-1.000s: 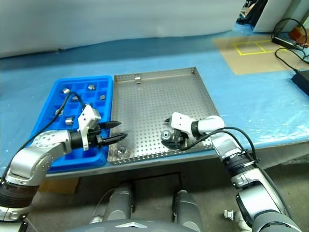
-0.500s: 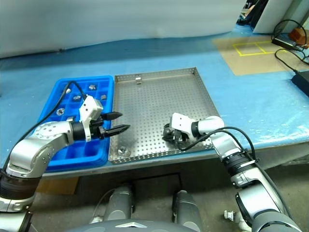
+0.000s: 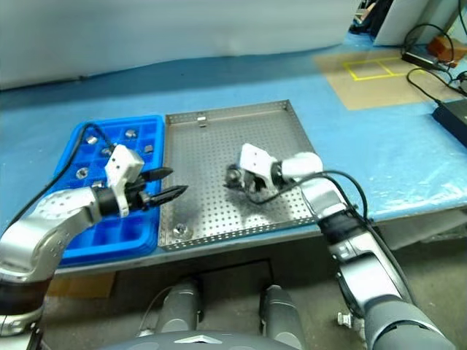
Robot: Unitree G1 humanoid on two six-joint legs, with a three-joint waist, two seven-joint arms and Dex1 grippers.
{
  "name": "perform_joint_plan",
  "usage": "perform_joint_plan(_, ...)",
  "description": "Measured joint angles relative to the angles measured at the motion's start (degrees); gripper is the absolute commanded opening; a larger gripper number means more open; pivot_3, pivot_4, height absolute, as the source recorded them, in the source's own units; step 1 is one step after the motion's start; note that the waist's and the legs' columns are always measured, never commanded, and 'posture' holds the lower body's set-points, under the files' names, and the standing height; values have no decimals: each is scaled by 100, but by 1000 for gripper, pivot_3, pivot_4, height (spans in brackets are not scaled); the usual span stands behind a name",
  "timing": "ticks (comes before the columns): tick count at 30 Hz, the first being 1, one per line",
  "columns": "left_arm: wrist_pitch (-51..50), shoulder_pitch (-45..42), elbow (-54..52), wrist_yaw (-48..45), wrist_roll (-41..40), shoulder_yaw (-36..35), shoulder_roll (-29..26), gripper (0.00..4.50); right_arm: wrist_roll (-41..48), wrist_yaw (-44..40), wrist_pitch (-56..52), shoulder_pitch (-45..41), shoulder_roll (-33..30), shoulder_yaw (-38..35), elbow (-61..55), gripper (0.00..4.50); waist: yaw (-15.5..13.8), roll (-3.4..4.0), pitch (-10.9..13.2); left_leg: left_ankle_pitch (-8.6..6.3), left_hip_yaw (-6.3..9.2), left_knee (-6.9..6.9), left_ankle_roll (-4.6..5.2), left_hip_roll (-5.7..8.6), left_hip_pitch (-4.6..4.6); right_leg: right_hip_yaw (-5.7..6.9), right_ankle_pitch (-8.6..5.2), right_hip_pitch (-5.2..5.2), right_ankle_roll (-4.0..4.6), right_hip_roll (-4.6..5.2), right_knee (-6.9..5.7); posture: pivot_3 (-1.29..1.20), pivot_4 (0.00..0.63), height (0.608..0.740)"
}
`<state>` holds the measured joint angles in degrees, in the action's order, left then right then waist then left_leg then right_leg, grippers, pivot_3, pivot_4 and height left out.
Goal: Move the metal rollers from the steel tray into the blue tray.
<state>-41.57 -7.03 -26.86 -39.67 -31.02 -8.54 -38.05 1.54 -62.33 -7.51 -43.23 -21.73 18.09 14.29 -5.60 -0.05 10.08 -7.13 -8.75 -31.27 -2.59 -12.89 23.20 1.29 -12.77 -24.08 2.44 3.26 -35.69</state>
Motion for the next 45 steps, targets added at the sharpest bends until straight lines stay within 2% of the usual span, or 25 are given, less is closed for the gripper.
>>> perform_joint_plan(3,286,483,55,39,94,-621,-126,3347,23,14,308,-388,532,28,484,1811,-30,-2,0,0,3,3,0,-3,7,9,-3,-3,4,0,2,256,150,740)
perform_joint_plan(8,672,1197,145,148,173,-1529,-147,3347,-142,327,1048,-973,1551,138,1922,1811,-90,-4,2,-1,9,2,1,0,18,11,-3,-11,4,6,3,358,150,740)
perform_joint_plan(17,993,2381,-86,545,148,-2413,510,3347,-374,620,2075,-1749,2612,166,3760,1811,-375,-1,5,-3,18,15,1,-3,37,15,-4,-26,5,5,14,437,150,740)
perform_joint_plan(21,1066,2513,-112,663,103,-2505,616,3347,-492,913,2382,-2154,2980,142,4439,1811,-477,2,6,-3,21,19,0,-4,35,13,-5,-33,4,5,4,451,150,740)
perform_joint_plan(27,1108,2498,-251,798,99,-2394,655,3347,-730,1592,2555,-2543,3061,52,5319,1811,-650,9,10,-4,27,21,-1,-3,34,7,-27,-33,-34,7,3,449,150,740)
perform_joint_plan(33,1110,2483,-309,818,96,-2194,656,3347,-1045,1915,2585,-2534,3061,58,5750,1811,-628,3,7,-2,25,21,-4,-5,68,5,-6,-75,1,1,-3,437,150,740)
perform_joint_plan(35,1112,2434,-307,817,97,-2132,656,3347,-1047,1832,2596,-2526,3063,47,5753,2537,-620,1,6,0,25,18,-6,-6,81,5,-5,-88,2,-1,-4,415,150,740)
perform_joint_plan(39,1111,2229,-278,813,98,-2007,647,3347,-1049,2013,2577,-2525,3070,-9,5753,3682,-609,1,6,0,23,14,-6,-5,83,6,-5,-88,2,-1,-4,396,150,740)
perform_joint_plan(45,1100,2004,-182,785,98,-1826,580,3347,-1023,2064,2555,-2525,3064,-182,5713,3682,-593,1,6,0,23,9,-7,-6,81,6,-4,-89,3,-1,-14,343,150,740)
